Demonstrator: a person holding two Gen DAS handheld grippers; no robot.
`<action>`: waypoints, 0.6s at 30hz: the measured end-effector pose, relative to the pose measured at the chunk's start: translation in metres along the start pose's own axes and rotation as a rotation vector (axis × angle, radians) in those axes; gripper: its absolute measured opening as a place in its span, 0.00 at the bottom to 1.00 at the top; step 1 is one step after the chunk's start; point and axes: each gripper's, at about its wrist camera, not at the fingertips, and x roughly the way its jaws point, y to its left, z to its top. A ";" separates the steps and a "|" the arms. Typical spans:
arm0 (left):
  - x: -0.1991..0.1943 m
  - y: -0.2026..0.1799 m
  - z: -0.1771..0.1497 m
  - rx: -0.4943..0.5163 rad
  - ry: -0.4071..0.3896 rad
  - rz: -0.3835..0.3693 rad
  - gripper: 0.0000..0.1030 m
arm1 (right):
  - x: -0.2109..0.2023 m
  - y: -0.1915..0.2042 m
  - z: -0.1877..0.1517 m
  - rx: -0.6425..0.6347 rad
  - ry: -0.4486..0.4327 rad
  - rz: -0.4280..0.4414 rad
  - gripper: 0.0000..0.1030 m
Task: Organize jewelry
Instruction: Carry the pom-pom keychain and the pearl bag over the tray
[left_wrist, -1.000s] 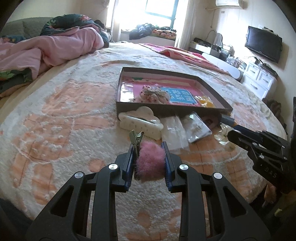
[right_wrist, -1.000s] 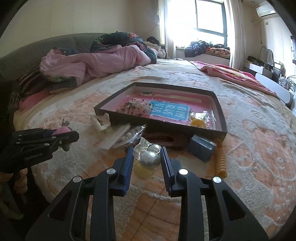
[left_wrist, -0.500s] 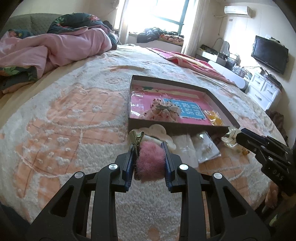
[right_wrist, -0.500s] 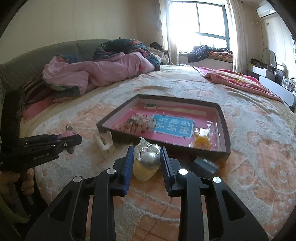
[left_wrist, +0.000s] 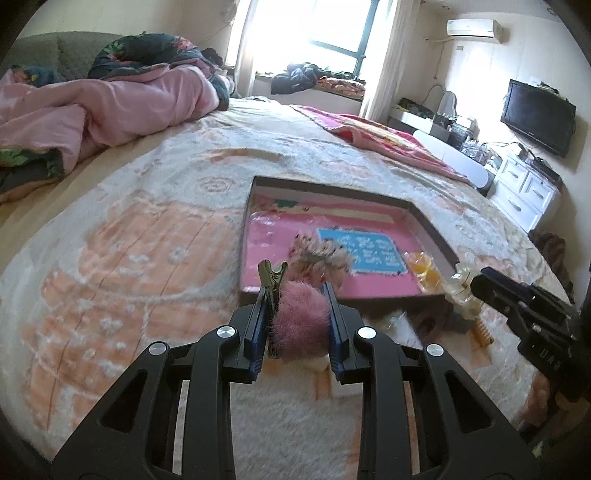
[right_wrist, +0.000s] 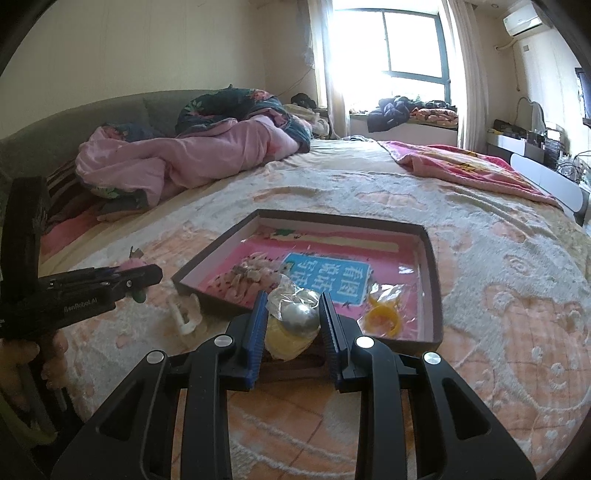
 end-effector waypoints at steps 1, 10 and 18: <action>0.002 -0.002 0.003 0.003 -0.002 -0.005 0.19 | 0.001 -0.001 0.001 0.002 -0.001 -0.005 0.26; 0.025 -0.021 0.025 0.033 -0.008 -0.041 0.19 | 0.006 -0.020 0.008 0.030 -0.014 -0.042 0.25; 0.053 -0.039 0.029 0.060 0.026 -0.059 0.19 | 0.008 -0.041 0.016 0.062 -0.037 -0.083 0.25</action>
